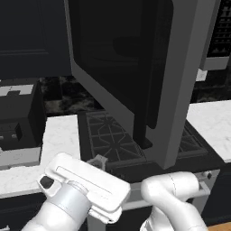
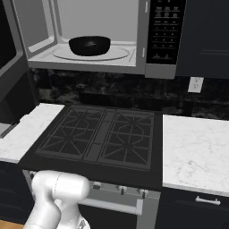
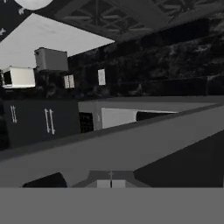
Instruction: Open the microwave, place the bowl with waffle inside the microwave, then close the microwave door and turn it on.
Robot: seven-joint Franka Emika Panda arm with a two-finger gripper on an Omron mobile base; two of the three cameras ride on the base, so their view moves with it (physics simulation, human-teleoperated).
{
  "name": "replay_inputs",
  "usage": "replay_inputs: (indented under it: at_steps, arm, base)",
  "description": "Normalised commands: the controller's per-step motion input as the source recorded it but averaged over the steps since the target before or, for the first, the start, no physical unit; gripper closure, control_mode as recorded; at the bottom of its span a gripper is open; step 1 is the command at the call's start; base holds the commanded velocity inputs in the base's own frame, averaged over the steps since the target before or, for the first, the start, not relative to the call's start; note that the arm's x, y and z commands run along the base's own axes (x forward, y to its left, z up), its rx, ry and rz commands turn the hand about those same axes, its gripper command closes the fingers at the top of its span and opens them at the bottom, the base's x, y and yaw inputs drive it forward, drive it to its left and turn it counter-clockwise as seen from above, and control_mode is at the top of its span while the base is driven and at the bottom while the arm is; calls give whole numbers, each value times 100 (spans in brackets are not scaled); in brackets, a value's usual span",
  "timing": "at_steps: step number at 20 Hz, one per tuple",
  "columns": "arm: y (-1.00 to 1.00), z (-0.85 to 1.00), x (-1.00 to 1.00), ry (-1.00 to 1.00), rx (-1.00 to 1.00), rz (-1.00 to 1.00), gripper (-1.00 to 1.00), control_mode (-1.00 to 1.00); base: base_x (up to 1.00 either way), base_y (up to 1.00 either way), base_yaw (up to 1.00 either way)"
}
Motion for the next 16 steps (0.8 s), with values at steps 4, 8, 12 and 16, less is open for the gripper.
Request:
replay_inputs:
  at_steps: [4, 8, 12, 16]
  arm:
    - [37, 2, 100, -2, -17, -17, 100, -100]
    - [0, 15, 100, 0, -16, -17, 100, -100]
    - [-24, 39, 100, 0, -10, -9, 100, -100]
    - [-70, 56, 100, -1, -3, -6, 100, -100]
  base:
    - [0, 0, 0]
    - [0, 0, 0]
    - [0, 0, 0]
    - [0, 0, 0]
